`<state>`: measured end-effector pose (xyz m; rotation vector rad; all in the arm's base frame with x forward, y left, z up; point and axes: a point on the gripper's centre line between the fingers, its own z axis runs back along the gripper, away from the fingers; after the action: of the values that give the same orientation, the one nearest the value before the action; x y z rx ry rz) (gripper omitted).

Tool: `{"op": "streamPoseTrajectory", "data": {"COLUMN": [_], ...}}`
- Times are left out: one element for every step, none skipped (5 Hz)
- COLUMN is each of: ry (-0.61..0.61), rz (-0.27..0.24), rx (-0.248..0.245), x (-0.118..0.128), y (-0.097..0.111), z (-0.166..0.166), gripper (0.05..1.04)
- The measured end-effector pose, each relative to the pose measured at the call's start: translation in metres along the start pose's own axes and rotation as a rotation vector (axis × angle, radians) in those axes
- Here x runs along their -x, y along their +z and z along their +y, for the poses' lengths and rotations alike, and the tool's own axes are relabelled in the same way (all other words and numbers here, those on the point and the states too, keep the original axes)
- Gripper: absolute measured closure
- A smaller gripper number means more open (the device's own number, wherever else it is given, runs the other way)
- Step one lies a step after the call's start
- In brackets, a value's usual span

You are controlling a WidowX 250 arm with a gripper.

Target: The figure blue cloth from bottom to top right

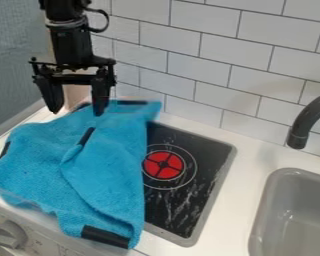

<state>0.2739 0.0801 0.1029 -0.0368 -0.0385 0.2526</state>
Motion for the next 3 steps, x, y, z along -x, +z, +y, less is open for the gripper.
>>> {"op": "streamPoseTrajectory", "data": {"ry": [-0.059, -0.234, -0.389], "rz": [-0.039, -0.029, 0.022], "rx": [-0.002, 0.041, 0.075], "x": [0.016, 0.04, 0.059], "y": [0.01, 0.006, -0.006], "z": [-0.008, -0.03, -0.038], "gripper": [0.085, 0.085, 0.085]}}
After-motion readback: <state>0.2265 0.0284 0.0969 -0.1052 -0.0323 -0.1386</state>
